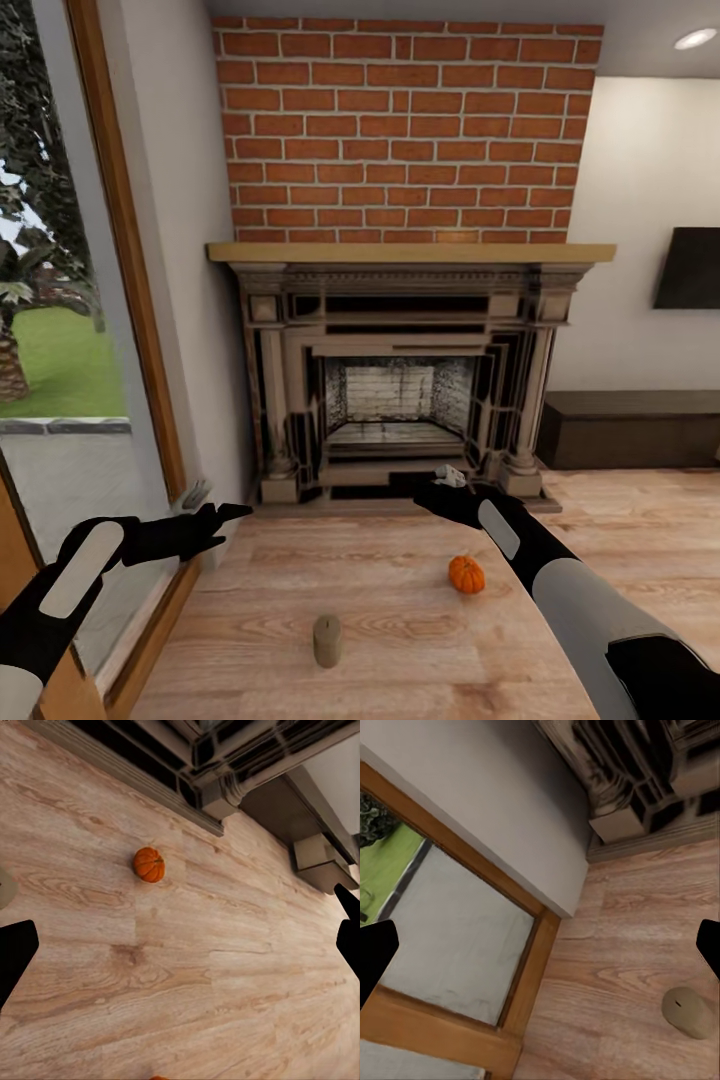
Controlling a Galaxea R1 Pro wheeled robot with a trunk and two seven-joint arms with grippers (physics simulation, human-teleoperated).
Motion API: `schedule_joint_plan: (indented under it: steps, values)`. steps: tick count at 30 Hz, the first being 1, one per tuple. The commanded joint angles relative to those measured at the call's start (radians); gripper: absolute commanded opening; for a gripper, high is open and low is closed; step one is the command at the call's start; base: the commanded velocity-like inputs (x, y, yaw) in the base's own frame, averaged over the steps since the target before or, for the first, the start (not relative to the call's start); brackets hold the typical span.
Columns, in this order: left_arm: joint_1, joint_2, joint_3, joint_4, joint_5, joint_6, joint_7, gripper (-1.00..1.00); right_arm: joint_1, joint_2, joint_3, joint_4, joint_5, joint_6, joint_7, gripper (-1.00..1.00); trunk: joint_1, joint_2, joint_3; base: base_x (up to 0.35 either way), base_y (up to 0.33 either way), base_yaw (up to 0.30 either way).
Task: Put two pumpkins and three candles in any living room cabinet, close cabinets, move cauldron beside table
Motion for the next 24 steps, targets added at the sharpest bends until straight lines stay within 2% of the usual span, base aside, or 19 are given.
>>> schedule_joint_plan:
  steps: [1, 7, 18, 24]
  values:
    - [-0.001, 0.001, -0.001, 0.000, -0.009, 0.001, -0.010, 1.00, -0.001, -0.001, 0.004, -0.001, -0.007, 0.003, 0.000, 1.00, 0.000, -0.001, -0.003, 0.317, 0.000, -0.067]
    - [-0.001, 0.001, -0.001, 0.000, -0.009, 0.001, -0.010, 1.00, -0.001, -0.001, 0.004, -0.001, -0.008, 0.003, 0.001, 1.00, 0.000, -0.001, -0.013, 0.170, 0.123, -0.027]
    - [-0.001, 0.001, -0.001, 0.000, -0.009, 0.001, -0.010, 1.00, -0.001, -0.001, 0.003, -0.001, -0.008, -0.002, -0.001, 1.00, 0.000, -0.001, -0.026, 0.015, 0.022, -0.005]
    - [-0.001, 0.001, -0.001, 0.000, -0.009, 0.001, -0.010, 1.00, -0.001, -0.001, 0.002, -0.001, -0.008, -0.007, -0.001, 1.00, 0.000, -0.001, -0.024, 0.247, 0.000, -0.074]
